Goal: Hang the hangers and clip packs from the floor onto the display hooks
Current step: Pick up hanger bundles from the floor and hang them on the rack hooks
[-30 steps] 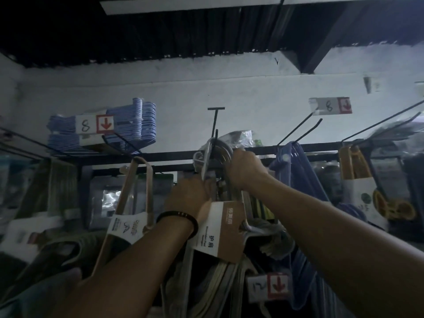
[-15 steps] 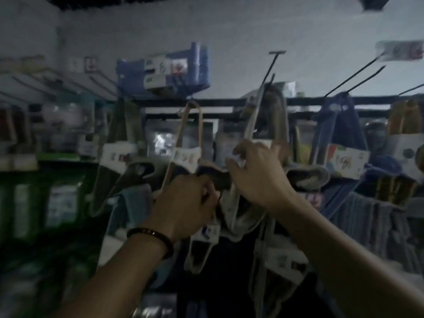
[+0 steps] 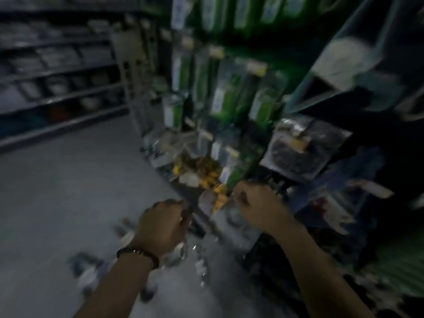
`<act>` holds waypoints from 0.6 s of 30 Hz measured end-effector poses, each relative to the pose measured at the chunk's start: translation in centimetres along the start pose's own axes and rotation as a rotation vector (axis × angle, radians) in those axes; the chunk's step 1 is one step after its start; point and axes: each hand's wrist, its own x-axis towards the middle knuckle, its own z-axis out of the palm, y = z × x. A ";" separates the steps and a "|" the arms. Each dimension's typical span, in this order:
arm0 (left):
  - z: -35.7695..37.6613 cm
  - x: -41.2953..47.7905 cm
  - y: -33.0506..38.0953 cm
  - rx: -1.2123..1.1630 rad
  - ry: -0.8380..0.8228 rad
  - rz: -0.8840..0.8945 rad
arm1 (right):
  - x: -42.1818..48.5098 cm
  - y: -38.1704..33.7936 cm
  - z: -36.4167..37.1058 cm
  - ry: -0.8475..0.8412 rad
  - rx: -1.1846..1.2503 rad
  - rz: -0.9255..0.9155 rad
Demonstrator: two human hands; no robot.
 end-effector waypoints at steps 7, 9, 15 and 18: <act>7.5 -14.0 -12.7 -0.118 -0.215 -0.457 | 2.1 -4.6 19.5 -0.505 0.105 0.003; 8.8 -15.3 -14.5 -0.181 -0.335 -0.548 | 3.6 -4.6 23.0 -0.579 0.106 0.011; 14.3 -14.1 -20.4 -0.233 -0.512 -0.732 | 11.5 -4.8 32.9 -0.744 0.077 0.016; 17.8 -11.6 -23.7 -0.344 -0.527 -0.868 | 16.0 -5.7 38.3 -0.844 0.080 -0.026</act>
